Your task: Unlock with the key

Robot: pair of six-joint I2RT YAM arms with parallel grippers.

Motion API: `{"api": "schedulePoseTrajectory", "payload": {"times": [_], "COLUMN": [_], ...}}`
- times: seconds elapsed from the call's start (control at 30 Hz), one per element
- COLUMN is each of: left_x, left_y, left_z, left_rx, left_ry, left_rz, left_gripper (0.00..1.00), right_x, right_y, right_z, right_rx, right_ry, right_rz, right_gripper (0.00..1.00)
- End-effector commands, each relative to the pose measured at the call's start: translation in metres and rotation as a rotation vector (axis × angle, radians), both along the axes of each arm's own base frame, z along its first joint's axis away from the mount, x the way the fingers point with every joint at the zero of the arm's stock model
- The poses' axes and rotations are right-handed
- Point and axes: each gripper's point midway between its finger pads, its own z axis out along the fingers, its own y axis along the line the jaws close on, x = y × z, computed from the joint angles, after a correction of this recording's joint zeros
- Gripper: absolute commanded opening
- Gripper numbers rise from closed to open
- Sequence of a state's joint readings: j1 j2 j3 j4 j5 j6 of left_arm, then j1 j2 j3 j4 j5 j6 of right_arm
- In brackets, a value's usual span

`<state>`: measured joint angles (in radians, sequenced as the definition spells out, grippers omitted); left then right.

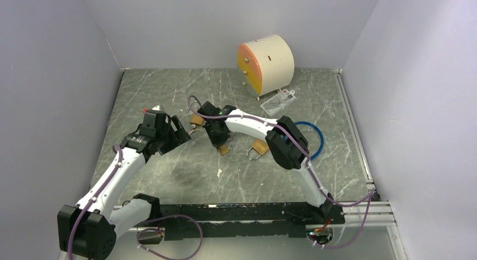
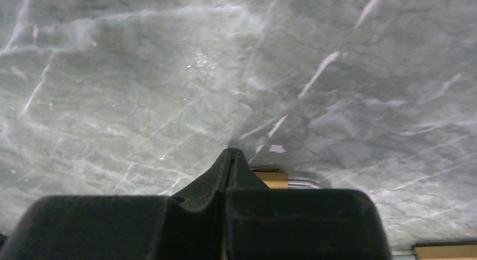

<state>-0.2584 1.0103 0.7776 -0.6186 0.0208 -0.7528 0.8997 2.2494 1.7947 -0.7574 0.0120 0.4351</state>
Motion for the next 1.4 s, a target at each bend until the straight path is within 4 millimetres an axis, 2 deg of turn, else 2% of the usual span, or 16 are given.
{"api": "schedulePoseTrajectory", "payload": {"times": [0.0,0.17,0.27,0.47,0.63,0.8,0.93,1.03,1.37], "left_x": [-0.001,-0.005,-0.006,-0.008,-0.009,-0.011,-0.012,-0.011,-0.012], "left_y": [0.003,0.004,0.004,0.004,0.005,0.005,0.006,0.005,0.006], "left_z": [0.002,0.0,-0.002,-0.004,-0.004,-0.005,-0.006,-0.005,-0.008], "left_rx": [-0.008,-0.013,-0.015,-0.02,-0.02,-0.018,-0.016,-0.018,-0.016], "left_ry": [-0.013,-0.009,-0.005,0.0,0.003,0.003,0.008,0.007,0.015], "left_rz": [0.032,0.041,0.046,0.049,0.055,0.052,0.052,0.054,0.054], "left_gripper": [0.8,0.8,0.8,0.8,0.8,0.8,0.81,0.81,0.81], "right_x": [-0.018,-0.037,-0.037,-0.037,-0.04,-0.027,-0.013,-0.008,-0.02], "right_y": [0.015,0.007,-0.002,-0.015,-0.026,-0.033,-0.028,-0.024,-0.029], "right_z": [0.016,0.01,0.009,0.016,0.008,0.004,0.005,-0.003,-0.015], "right_rx": [0.056,0.049,0.014,-0.019,-0.026,-0.018,-0.018,-0.051,-0.141], "right_ry": [0.011,0.052,0.046,0.027,0.057,0.051,0.009,0.012,0.009], "right_rz": [0.114,0.144,0.13,0.075,0.012,-0.04,-0.028,-0.021,-0.024], "right_gripper": [0.0,0.0,0.02,0.37,0.54,0.56,0.56,0.54,0.33]}}
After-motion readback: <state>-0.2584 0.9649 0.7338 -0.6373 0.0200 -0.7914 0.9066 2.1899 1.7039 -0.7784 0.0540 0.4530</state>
